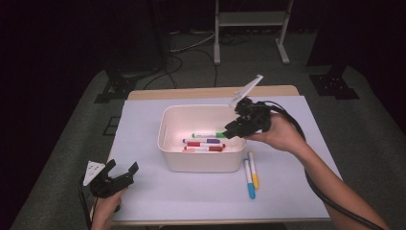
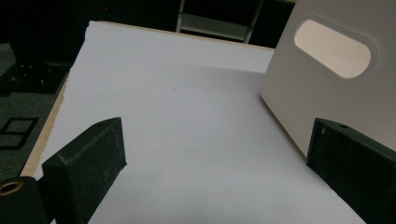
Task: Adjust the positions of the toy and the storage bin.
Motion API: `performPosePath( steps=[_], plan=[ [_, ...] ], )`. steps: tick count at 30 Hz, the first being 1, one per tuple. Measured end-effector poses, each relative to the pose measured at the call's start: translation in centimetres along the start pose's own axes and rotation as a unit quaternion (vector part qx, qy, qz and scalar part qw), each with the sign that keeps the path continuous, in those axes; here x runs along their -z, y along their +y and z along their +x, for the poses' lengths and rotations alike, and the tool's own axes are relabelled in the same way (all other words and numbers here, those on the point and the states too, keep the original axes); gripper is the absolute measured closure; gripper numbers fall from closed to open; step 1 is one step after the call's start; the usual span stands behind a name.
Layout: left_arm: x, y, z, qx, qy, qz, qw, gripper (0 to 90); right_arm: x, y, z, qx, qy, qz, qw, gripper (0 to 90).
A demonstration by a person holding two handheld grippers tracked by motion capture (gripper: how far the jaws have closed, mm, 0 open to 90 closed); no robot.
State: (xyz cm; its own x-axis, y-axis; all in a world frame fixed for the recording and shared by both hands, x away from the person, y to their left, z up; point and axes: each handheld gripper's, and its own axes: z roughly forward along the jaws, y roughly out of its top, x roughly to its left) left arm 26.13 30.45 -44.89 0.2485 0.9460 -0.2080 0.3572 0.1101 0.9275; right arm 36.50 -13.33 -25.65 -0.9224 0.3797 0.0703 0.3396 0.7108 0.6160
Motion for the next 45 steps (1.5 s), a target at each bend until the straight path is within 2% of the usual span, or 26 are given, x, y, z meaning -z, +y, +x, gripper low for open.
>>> performPosePath(
  steps=[5,10,12,15,16,19,21,24,32,37,45],
  plan=[
    [-0.1,0.0,-0.1,-0.001,0.001,0.003,1.0000,3.2,3.2,-3.7,0.2,-0.023,-0.021,-0.022,0.9993,65.1],
    [-0.1,-0.1,-0.2,-0.002,0.001,0.004,1.0000,3.2,4.4,-7.8,0.2,-0.057,-0.041,-0.024,0.9973,63.0],
    [-0.2,-0.1,-0.2,-0.001,0.001,0.004,1.0000,3.2,3.9,-9.8,-0.1,-0.074,-0.041,-0.025,0.9961,62.2],
    [-0.1,-0.1,-0.2,-0.002,0.002,0.005,1.0000,3.1,3.1,-11.1,-0.4,-0.092,-0.037,-0.022,0.9949,61.2],
    [-0.2,-0.1,-0.2,-0.002,0.002,0.005,1.0000,3.1,1.5,-12.7,-0.8,-0.110,-0.031,-0.014,0.9934,60.7],
    [-0.2,-0.1,-0.2,-0.003,0.002,0.005,1.0000,3.2,-0.8,-14.1,-1.3,-0.127,-0.029,0.002,0.9914,59.8],
    [-0.2,-0.1,-0.2,-0.002,0.002,0.005,1.0000,3.1,-1.3,-14.4,-1.4,-0.132,-0.028,0.003,0.9909,59.6],
    [-0.2,-0.1,-0.1,-0.001,0.002,0.004,1.0000,3.2,-3.7,-15.5,-2.0,-0.150,-0.030,0.014,0.9882,57.7],
    [-0.1,-0.1,-0.1,-0.001,0.003,0.003,1.0000,3.2,-7.2,-16.0,-2.3,-0.166,-0.046,0.026,0.9847,54.8],
    [-0.1,-0.1,0.0,-0.001,0.004,0.003,1.0000,3.2,-8.1,-15.9,-2.4,-0.169,-0.061,0.033,0.9831,54.1],
    [0.0,0.0,0.0,0.000,0.004,0.002,1.0000,3.2,-8.6,-16.1,-2.6,-0.171,-0.085,0.047,0.9805,54.1]
  ],
)
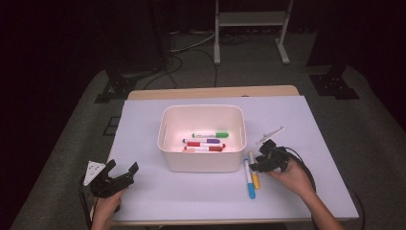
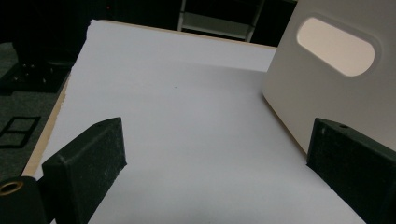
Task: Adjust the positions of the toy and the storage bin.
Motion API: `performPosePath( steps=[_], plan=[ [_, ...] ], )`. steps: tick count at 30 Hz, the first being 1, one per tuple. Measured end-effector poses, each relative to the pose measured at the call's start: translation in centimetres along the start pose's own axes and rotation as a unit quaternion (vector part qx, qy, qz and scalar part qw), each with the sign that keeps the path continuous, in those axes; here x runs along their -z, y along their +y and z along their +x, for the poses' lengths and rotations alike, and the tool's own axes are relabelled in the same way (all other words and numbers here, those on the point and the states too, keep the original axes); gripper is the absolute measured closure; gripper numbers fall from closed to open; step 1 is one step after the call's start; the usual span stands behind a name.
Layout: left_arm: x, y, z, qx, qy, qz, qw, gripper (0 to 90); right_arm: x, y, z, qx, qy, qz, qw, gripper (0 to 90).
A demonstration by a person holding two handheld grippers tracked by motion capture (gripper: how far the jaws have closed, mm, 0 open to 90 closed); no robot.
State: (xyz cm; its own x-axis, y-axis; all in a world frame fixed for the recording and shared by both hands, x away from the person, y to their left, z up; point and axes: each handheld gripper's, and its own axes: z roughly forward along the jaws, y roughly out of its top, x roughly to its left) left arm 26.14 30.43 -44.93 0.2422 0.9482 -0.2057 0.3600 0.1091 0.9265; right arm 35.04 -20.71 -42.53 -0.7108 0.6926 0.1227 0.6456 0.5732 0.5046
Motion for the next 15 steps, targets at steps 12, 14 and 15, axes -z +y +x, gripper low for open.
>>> performPosePath(
  steps=[12,14,15],
  plan=[
    [0.0,0.0,0.0,-0.002,0.000,0.002,1.0000,3.2,0.9,-2.5,-1.4,-0.018,-0.045,0.020,0.9986,61.2],
    [-0.1,0.0,-0.1,-0.002,0.000,0.003,1.0000,3.2,1.2,-2.8,-1.7,-0.019,-0.048,0.023,0.9984,63.7],
    [-0.1,0.0,-0.1,-0.002,0.000,0.003,1.0000,3.2,1.3,-3.0,-1.8,-0.020,-0.049,0.025,0.9983,65.4]
  ],
)
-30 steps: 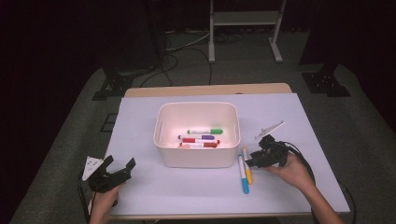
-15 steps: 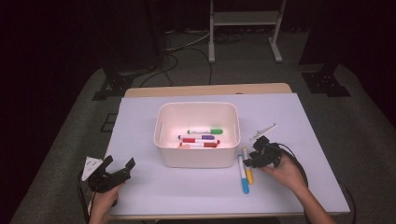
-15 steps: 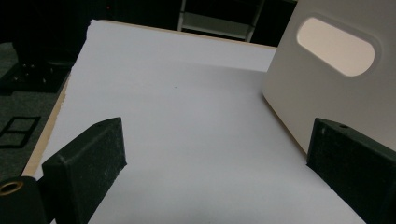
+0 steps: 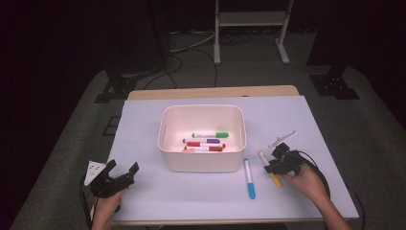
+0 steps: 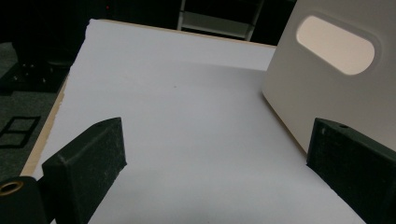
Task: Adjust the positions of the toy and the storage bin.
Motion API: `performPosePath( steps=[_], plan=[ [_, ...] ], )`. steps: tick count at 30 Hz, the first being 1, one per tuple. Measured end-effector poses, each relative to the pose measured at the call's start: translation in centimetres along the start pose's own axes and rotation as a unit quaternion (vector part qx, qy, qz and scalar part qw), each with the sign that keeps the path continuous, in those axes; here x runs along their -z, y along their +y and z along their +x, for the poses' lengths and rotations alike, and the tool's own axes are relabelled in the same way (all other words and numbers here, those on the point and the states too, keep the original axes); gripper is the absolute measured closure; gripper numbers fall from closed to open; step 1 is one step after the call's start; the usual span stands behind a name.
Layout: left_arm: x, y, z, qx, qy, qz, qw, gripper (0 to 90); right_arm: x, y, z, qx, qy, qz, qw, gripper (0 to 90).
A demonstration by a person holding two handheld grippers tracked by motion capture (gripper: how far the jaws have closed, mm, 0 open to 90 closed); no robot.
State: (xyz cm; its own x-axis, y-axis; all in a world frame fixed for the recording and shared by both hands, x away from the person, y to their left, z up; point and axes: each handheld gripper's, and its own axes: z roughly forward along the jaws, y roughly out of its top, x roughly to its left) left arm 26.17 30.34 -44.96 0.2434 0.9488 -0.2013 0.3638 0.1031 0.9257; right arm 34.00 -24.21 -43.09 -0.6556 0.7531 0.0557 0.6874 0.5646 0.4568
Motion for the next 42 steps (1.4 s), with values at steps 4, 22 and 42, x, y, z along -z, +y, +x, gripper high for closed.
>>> performPosePath(
  steps=[4,22,42],
  plan=[
    [0.0,0.0,0.0,0.000,0.000,0.000,1.0000,3.2,0.4,-0.6,-0.5,0.000,-0.005,0.009,0.9999,73.0],
    [0.0,0.0,0.0,0.000,0.000,0.000,1.0000,3.2,2.9,-0.5,-1.4,0.000,0.040,0.003,0.9992,75.6],
    [-0.1,0.0,0.0,0.000,-0.001,0.001,1.0000,3.2,15.4,6.5,0.4,0.066,0.076,-0.079,0.9918,75.6]
  ],
)
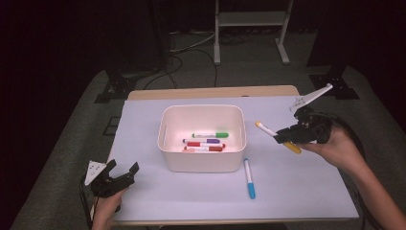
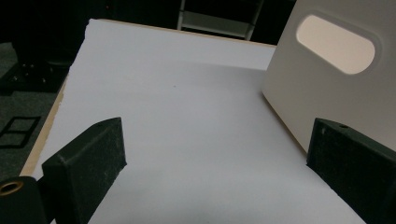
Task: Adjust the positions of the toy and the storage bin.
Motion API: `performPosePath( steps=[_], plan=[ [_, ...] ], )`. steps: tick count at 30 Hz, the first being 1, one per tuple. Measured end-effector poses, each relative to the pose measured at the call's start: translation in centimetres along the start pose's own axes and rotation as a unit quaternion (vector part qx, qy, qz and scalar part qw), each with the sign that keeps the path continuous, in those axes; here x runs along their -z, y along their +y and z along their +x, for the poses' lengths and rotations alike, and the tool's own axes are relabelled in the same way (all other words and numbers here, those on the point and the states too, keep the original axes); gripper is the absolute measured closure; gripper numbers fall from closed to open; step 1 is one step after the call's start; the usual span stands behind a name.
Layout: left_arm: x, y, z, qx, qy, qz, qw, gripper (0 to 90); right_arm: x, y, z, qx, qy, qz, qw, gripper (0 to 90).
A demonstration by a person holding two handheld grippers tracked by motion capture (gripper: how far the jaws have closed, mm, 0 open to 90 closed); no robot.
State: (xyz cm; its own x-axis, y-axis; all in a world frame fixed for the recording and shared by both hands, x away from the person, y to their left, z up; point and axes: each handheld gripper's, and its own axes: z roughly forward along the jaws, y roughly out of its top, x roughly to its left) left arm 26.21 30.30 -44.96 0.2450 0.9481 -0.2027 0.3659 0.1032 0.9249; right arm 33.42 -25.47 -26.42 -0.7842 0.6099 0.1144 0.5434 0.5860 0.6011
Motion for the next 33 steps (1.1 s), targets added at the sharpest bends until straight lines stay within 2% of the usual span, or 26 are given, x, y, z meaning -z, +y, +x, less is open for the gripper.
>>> performPosePath(
  steps=[6,11,12,17,21,33],
  plan=[
    [0.0,0.0,0.0,0.000,0.000,0.001,1.0000,3.1,1.1,3.8,1.9,0.041,0.016,-0.001,0.9990,75.6],
    [0.0,0.0,0.1,0.001,0.000,0.000,1.0000,3.2,0.4,6.9,3.8,0.087,0.029,0.009,0.9957,75.6],
    [0.0,0.0,0.1,0.001,0.000,0.000,1.0000,3.2,0.2,7.3,4.1,0.090,0.031,0.011,0.9954,75.6],
    [0.0,0.0,0.1,0.000,0.000,-0.001,1.0000,3.2,-1.7,9.6,5.7,0.121,0.052,0.023,0.9910,75.6],
    [0.0,0.0,0.1,0.001,-0.001,-0.002,1.0000,3.2,-3.2,11.0,6.7,0.138,0.065,0.033,0.9878,75.6],
    [0.1,0.0,0.3,0.004,0.000,-0.004,1.0000,3.1,-8.5,14.2,8.5,0.163,0.099,0.065,0.9795,75.6]
  ],
)
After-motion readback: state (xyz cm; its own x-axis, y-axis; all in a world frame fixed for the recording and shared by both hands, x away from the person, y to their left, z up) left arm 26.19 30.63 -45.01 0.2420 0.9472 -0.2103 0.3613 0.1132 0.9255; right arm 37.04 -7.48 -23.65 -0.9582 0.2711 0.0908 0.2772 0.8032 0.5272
